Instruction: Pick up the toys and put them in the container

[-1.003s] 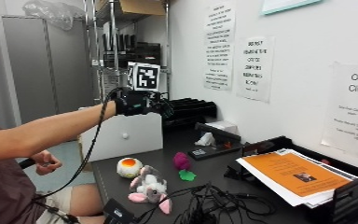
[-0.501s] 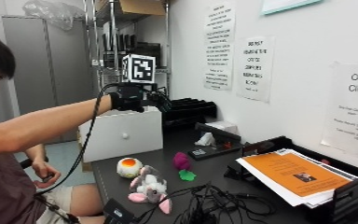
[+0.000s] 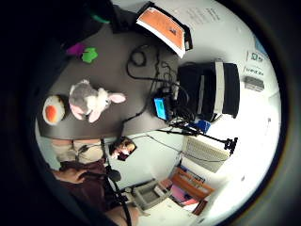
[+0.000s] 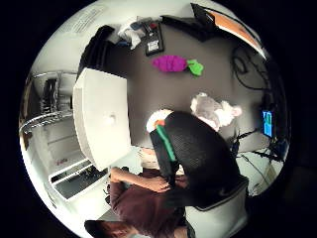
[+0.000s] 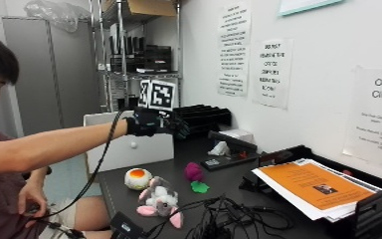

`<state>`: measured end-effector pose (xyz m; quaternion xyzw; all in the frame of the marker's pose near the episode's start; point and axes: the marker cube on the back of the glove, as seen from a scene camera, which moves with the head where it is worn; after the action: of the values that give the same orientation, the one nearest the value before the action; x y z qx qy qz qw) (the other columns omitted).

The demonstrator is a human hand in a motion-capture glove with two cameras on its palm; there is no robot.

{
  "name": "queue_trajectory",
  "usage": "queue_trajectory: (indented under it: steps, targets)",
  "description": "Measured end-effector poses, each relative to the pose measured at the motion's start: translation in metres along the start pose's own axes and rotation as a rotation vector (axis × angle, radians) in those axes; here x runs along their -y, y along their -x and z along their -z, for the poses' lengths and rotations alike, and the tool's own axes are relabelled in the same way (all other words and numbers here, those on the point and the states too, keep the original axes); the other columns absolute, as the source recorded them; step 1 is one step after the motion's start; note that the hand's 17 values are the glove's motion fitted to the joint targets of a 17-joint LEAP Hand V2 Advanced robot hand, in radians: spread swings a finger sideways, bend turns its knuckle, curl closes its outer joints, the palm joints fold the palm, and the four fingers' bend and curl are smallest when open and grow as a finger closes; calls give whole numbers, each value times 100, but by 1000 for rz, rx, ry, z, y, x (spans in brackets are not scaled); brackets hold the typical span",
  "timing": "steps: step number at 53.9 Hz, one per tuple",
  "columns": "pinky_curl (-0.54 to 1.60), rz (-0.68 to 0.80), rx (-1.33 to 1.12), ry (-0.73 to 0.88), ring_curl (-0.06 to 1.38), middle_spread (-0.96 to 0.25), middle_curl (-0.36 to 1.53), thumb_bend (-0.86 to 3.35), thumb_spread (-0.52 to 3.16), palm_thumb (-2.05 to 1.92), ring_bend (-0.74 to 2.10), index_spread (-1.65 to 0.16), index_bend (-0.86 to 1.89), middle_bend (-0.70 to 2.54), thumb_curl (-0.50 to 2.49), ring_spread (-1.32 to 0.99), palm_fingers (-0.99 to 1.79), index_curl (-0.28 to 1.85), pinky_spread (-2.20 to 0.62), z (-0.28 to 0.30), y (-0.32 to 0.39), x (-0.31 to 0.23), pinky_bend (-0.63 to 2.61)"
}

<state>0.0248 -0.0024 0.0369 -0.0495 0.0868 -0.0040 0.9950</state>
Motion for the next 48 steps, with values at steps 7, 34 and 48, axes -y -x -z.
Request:
queue_trajectory:
  steps: [7, 34, 48]
  targets:
    - [34, 59, 28, 29, 26, -2, 33, -4, 137, -6, 61, -20, 4, 16, 17, -10, -27, 12, -4, -49, -4, 9, 93]
    - [34, 44, 97, 46, 25, -5, 30, 0, 109, 4, 56, -26, 20, 18, 27, 1, 8, 17, 4, -213, 3, 24, 91]
    - [28, 43, 159, -219, 39, -25, 45, 17, 116, 44, 111, -26, 17, 57, 42, -25, 70, 18, -12, -218, 13, 32, 71]
